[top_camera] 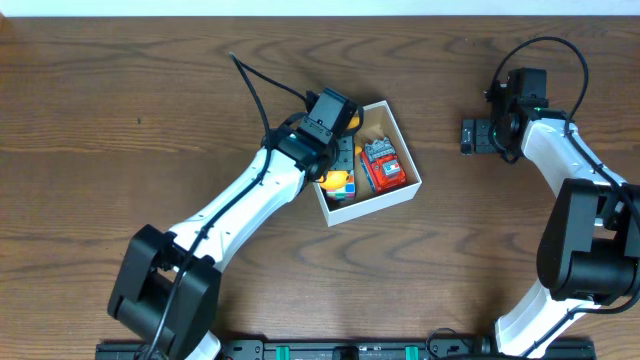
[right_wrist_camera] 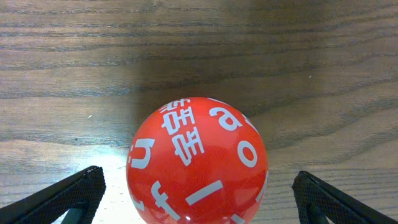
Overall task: Pack container
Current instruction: 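Lower the duck into the box beside the toy robot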
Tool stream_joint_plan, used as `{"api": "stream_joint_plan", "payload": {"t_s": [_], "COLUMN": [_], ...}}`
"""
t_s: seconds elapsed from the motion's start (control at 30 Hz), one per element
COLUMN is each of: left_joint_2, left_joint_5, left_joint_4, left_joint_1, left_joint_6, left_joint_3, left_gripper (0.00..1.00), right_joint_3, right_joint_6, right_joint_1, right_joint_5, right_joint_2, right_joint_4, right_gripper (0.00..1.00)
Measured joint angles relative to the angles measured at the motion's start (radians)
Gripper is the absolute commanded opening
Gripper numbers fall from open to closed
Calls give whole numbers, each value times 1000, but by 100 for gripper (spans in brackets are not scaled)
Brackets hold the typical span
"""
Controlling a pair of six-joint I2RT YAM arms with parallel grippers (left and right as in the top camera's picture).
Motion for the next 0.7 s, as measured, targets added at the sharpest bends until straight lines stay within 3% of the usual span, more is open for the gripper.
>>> {"api": "stream_joint_plan", "payload": {"t_s": [0.03,0.13,0.2,0.3,0.7], "left_joint_2": [7,26,30,30,26], "left_joint_5": [0,-3,-4,-7,-37], "left_joint_4": [0,0,4,7,5], "left_joint_1": [0,0,-1,-1,-1], "left_joint_6": [3,-1,5,-2,7], "left_joint_3": [0,0,0,0,30], "left_gripper": [30,32,57,64,65], "right_joint_3": [0,0,0,0,0], "right_joint_6": [0,0,0,0,0], "right_joint_1": [0,0,0,0,0], "right_joint_5": [0,0,0,0,0], "right_joint_2": [0,0,0,0,0], "right_joint_4": [0,0,0,0,0], "right_gripper": [99,99,99,99,99]}}
